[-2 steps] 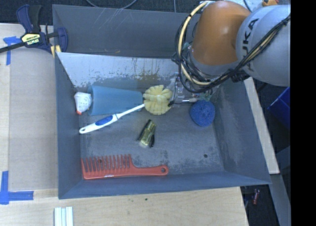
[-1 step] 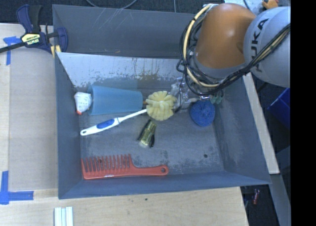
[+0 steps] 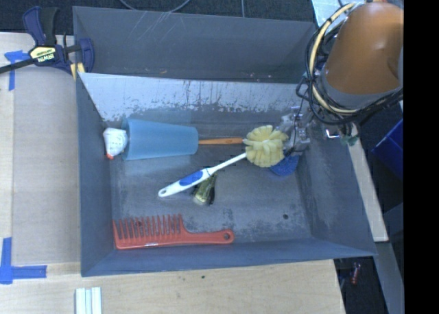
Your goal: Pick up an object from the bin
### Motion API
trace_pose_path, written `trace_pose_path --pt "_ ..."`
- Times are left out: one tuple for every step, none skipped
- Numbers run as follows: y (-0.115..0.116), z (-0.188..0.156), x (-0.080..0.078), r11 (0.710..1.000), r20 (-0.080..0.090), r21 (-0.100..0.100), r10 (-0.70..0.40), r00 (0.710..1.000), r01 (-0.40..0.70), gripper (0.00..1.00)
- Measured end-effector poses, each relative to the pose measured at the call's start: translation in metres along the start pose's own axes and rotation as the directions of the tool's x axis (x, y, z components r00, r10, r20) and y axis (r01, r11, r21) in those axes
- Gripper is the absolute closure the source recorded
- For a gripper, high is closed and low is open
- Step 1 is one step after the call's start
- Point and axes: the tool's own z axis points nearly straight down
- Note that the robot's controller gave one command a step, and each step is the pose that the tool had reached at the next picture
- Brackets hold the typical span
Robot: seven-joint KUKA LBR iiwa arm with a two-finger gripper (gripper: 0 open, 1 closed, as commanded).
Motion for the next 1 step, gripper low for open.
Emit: trace_pose_path --pt "0.0707 -0.0154 -0.0244 0.999 -0.008 -0.011 -0.052 0.999 0.052 1.0"
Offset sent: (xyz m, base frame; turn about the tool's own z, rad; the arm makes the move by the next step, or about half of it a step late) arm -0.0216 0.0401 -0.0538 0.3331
